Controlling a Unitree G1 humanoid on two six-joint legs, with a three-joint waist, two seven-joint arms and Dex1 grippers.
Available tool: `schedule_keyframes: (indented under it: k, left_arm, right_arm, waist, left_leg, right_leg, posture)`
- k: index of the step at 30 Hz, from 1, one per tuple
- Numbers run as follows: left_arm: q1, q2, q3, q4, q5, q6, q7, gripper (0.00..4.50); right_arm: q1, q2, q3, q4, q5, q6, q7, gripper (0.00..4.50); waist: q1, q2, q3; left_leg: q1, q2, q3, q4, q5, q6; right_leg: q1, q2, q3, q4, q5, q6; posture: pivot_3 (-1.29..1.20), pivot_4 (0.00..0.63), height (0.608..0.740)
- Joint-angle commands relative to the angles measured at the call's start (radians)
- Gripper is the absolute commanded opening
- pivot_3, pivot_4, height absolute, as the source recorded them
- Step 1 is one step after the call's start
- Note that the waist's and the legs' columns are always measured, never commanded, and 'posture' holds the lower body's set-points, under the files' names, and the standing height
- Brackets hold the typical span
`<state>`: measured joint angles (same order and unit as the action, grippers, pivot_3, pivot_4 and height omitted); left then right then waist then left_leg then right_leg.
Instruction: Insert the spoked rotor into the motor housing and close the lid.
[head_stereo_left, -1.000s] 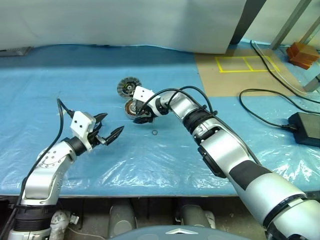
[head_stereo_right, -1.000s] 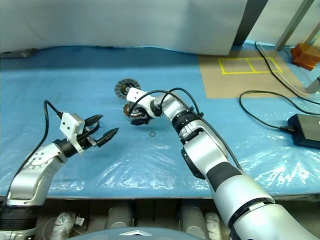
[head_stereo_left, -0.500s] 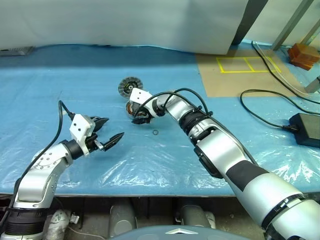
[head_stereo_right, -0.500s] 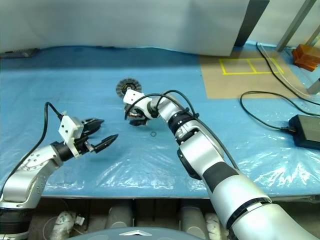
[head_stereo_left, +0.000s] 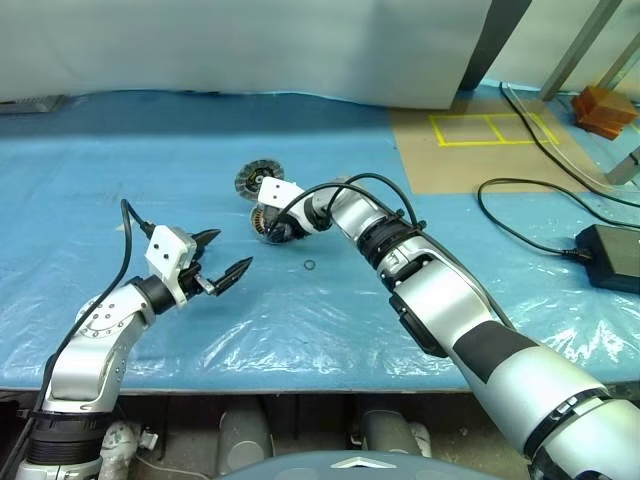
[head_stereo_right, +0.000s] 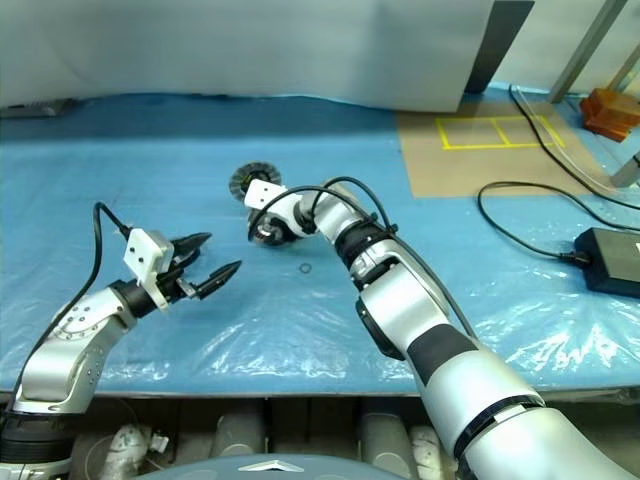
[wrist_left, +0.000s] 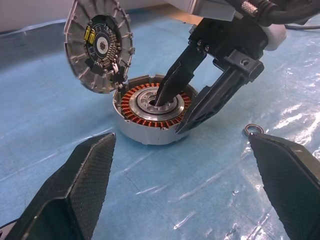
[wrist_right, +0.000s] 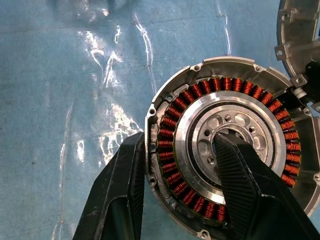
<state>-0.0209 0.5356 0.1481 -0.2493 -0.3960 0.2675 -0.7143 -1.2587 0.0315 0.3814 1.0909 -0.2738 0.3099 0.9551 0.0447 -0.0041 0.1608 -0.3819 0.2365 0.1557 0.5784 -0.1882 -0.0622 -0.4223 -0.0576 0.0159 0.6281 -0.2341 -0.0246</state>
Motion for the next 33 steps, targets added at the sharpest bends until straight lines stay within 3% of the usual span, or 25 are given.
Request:
schedule_keyframes:
  k: [1, 4, 11, 18, 19, 23, 28, 33]
  left_arm:
    - [0.000, 0.007, 0.035, -0.027, -0.022, -0.013, -0.002, 4.50]
    - [-0.007, 0.006, 0.040, -0.017, -0.022, -0.014, 0.001, 4.50]
    - [0.000, -0.006, 0.020, -0.022, -0.019, -0.009, 0.001, 4.50]
    - [0.009, -0.006, 0.012, -0.032, -0.021, 0.000, -0.001, 4.50]
    - [0.009, -0.004, 0.014, -0.031, -0.022, 0.000, -0.003, 4.50]
    - [0.005, 0.001, 0.017, -0.022, -0.023, -0.002, -0.008, 4.50]
    - [-0.002, 0.002, 0.017, -0.019, -0.025, -0.001, -0.012, 4.50]
    - [0.003, 0.009, 0.018, -0.023, -0.038, 0.010, -0.027, 4.50]
  right_arm:
    - [0.018, 0.026, -0.002, -0.120, 0.040, 0.181, 0.095, 1.77]
    - [0.066, 0.041, 0.018, -0.307, 0.067, 0.368, 0.153, 1.77]
    - [0.217, 0.073, 0.126, -0.546, 0.063, 0.667, 0.103, 1.77]
    - [0.305, 0.044, 0.182, -0.553, 0.065, 0.654, 0.033, 1.77]
    - [0.302, 0.043, 0.172, -0.558, 0.077, 0.659, 0.034, 2.52]
    - [0.253, 0.046, 0.126, -0.577, 0.139, 0.671, 0.058, 3.74]
    - [0.178, -0.016, 0.069, -0.676, 0.237, 0.657, 0.150, 3.74]
    - [0.177, -0.148, -0.016, -0.818, 0.342, 0.731, 0.188, 3.74]
  waist:
    - [0.000, 0.000, 0.000]
    - [-0.001, 0.000, 0.000]
    - [-0.002, 0.000, 0.000]
    - [-0.002, 0.001, -0.002]
    - [-0.001, 0.002, -0.002]
    - [-0.002, 0.002, -0.002]
    - [0.003, 0.002, -0.001]
    - [0.007, 0.001, -0.001]
  left_leg:
    - [0.000, 0.000, 0.000, 0.000, 0.000, 0.000]
    - [-0.001, 0.000, 0.000, -0.001, 0.000, 0.000]
    - [0.001, 0.001, 0.000, -0.002, -0.001, -0.001]
    - [0.017, 0.000, 0.001, -0.006, -0.002, -0.004]
    - [0.020, 0.000, 0.001, -0.006, -0.002, -0.004]
    - [0.023, -0.001, 0.003, -0.007, -0.002, -0.003]
    - [0.018, -0.001, 0.003, -0.006, -0.002, -0.003]
    - [0.006, -0.001, 0.002, -0.005, -0.002, -0.004]
  right_leg:
    - [0.000, 0.000, 0.000, 0.000, 0.000, 0.000]
    - [0.000, 0.000, -0.001, -0.002, 0.001, 0.002]
    - [0.001, 0.002, -0.001, -0.002, 0.002, 0.004]
    - [0.012, 0.002, 0.004, -0.003, -0.001, 0.000]
    - [0.015, 0.002, 0.004, -0.004, -0.001, 0.000]
    - [0.016, 0.002, 0.008, -0.005, -0.001, 0.000]
    - [0.012, 0.002, 0.007, -0.005, -0.001, 0.000]
    - [0.003, 0.003, 0.005, -0.004, 0.002, 0.005]
  posture:
    - [0.00, 0.150, 0.740]
    - [0.00, 0.150, 0.740]
    - [0.00, 0.150, 0.740]
    - [0.00, 0.150, 0.740]
    - [0.00, 0.150, 0.740]
    - [0.00, 0.150, 0.740]
    - [0.00, 0.150, 0.740]
    - [0.00, 0.150, 0.740]
